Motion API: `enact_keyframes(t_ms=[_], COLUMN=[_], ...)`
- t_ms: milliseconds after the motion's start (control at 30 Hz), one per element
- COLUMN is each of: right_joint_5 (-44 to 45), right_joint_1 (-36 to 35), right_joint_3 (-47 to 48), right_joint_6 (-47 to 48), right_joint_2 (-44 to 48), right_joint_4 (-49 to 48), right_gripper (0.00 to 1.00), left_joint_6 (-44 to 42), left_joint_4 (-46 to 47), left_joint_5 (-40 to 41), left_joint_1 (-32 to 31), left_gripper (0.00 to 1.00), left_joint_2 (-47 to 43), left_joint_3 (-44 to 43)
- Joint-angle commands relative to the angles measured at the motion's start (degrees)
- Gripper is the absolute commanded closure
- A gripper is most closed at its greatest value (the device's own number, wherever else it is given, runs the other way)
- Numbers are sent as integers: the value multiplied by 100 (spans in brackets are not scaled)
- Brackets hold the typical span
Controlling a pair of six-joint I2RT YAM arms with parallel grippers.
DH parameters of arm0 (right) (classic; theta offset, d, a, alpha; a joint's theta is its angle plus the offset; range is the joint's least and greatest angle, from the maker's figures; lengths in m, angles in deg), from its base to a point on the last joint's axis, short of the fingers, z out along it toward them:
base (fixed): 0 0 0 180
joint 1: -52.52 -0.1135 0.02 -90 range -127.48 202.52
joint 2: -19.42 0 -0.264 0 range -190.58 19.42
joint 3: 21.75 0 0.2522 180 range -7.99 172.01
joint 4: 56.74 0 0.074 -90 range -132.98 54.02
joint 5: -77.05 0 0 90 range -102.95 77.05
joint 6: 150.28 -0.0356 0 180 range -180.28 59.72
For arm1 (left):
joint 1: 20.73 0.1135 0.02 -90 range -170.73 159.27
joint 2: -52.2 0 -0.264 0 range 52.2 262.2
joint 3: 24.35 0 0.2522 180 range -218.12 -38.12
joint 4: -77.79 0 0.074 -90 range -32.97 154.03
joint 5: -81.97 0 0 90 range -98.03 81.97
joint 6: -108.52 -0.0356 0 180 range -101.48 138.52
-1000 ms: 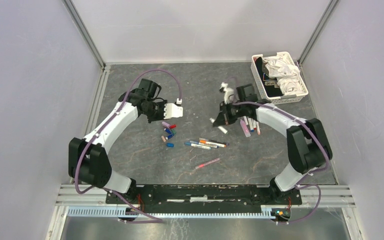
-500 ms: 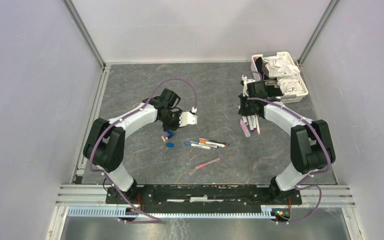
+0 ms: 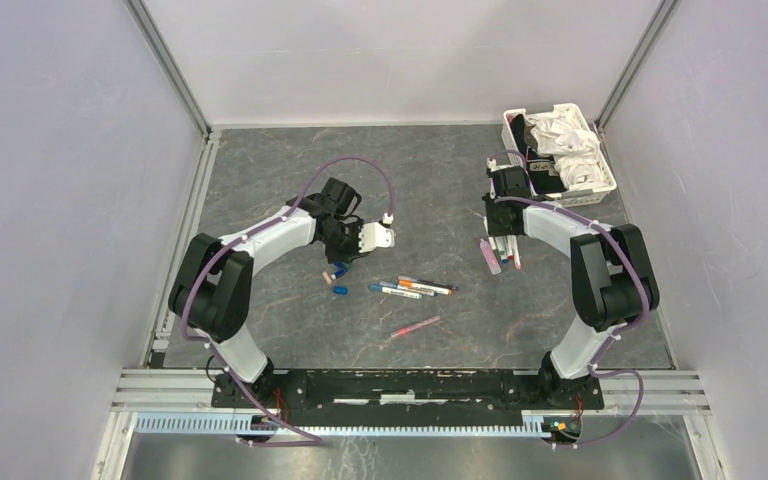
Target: Open the pen caps
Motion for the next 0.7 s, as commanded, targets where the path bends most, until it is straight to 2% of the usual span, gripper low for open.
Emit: enact_keyframes(t_ms=[0, 100, 133, 300, 333, 367, 500, 667], right_joint_5=[213, 217, 225, 179, 83, -23, -695, -1138], right_joint_1=[11, 10, 14, -71, -135, -252, -1022, -1987], right_joint_3=[9, 32, 17, -188, -233, -297, -498, -825], right_joint_6=[27, 13, 15, -28, 25, 107, 734, 1183], right_joint_2=[39, 85, 128, 730, 901, 1020, 1364, 1340], right_joint_4=[-229, -171, -176, -325, -380, -440, -563, -537], right_gripper=[72, 66, 64, 59, 57, 56, 46, 44], left_joint_6=[308, 468, 484, 814, 934, 1061, 1620, 1841], left_joint_4=[-190, -402, -464, -700, -761, -844, -1111, -1297], left_joint_5=[-293, -381, -423, -455, -474, -487, -497, -1142], left_joint_1=[-14, -9, -9, 20, 39, 60, 146, 533], left_gripper=[64, 56, 49, 45, 35, 30, 27, 25], left_joint_2=[-140, -186, -224, -499, -556, -618, -850, -1313], left_joint_3=[-309, -542, -600, -1025, -1157, -1319, -1874, -2027])
